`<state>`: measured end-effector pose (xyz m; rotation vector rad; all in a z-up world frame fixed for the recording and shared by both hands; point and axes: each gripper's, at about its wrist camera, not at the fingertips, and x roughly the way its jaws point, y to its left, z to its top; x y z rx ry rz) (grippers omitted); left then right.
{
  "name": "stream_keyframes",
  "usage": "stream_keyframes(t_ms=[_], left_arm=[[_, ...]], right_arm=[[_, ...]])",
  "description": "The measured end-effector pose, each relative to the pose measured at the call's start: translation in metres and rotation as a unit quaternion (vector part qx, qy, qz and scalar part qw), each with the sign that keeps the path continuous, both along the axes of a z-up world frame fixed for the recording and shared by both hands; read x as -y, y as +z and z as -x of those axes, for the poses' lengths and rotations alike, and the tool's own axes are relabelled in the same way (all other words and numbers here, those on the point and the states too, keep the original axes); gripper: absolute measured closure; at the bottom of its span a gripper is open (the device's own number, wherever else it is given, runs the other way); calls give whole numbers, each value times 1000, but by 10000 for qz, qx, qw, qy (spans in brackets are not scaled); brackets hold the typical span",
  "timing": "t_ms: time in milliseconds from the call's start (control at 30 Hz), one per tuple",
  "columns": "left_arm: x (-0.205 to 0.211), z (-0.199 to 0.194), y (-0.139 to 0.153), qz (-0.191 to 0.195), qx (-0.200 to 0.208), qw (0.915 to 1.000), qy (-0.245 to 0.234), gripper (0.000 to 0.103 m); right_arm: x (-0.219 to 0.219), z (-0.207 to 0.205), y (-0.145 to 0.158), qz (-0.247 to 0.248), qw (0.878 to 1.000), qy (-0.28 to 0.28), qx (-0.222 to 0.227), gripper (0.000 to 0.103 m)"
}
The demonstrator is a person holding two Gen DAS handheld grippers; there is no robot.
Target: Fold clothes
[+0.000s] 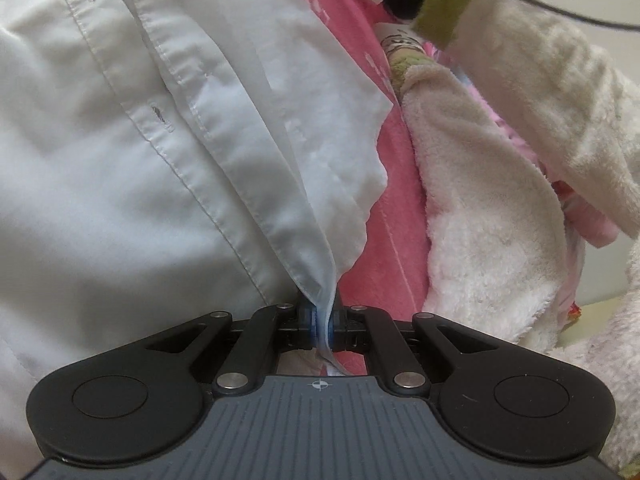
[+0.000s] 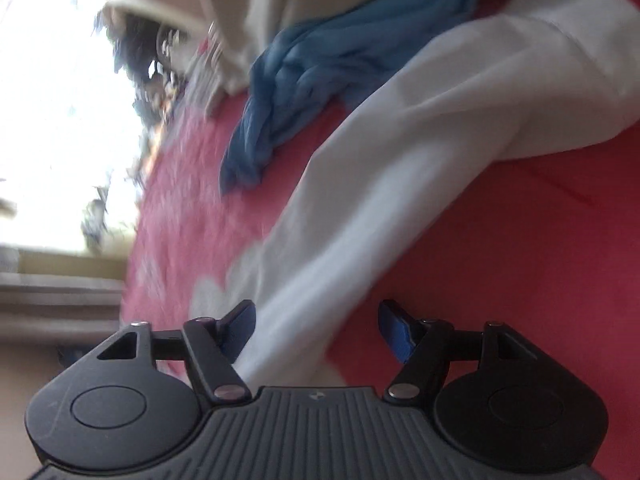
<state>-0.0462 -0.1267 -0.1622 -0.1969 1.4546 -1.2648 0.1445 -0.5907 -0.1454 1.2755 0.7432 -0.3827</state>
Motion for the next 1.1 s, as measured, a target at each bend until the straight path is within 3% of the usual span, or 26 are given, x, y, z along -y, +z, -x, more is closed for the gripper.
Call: stream_keyframes(t_ms=[67,100,133,200,300,400,500,567,600,633,733,867,967,1033,1100], left_arm=[[0,-1,-1,10,-34,10000,8,99],[-2,-1,-1,30,-49,10000,11,99],[-3,-1,-1,50,-65,10000,15,99],[-4,-2,-1,104,-85,9999,18,99],[-4,-3,-2,193,-102,9998,-22,99],[-3,-5,-6,208,-176,9996,-19,99],[-6,-6,-8,206,-222,9995,1,99],[-8,-5,-8,201,-228,9995,6,98],[-8,-5,-8,201,-225,9995,14,98],[-9,-4,-7,205,-226,9995,31,98],[-10,-4,-4,235,-243,9994,84,97],[-15,-8,-5,270,-310,9990,197,97],[-20,-12,-3,298,-321,9984,349,97],[-23,-15,-3,312,-369,9976,505,96],[-27,-17,-3,318,-409,9966,646,96]], right_arm=[[3,-5,-7,164,9996,-141,156,58],[3,-11,-4,450,9988,-82,154,87],[2,-17,0,714,9973,-8,154,98],[5,-22,20,1248,9914,0,401,100],[14,-25,55,2254,9713,-89,753,100],[27,-31,72,2915,9544,-210,615,100],[33,-43,66,3348,9417,-282,180,98],[38,-57,52,3403,9395,199,-342,85],[38,-64,45,3218,9435,485,-625,65],[37,-65,41,3004,9476,657,-860,53],[22,-39,50,2860,9521,900,-594,48],[-7,14,78,2822,9445,1680,-118,47],[-44,53,90,2568,9198,2965,-15,47],[-77,75,84,2271,8894,3966,-124,48],[-112,96,73,2357,8532,4639,-356,48]])
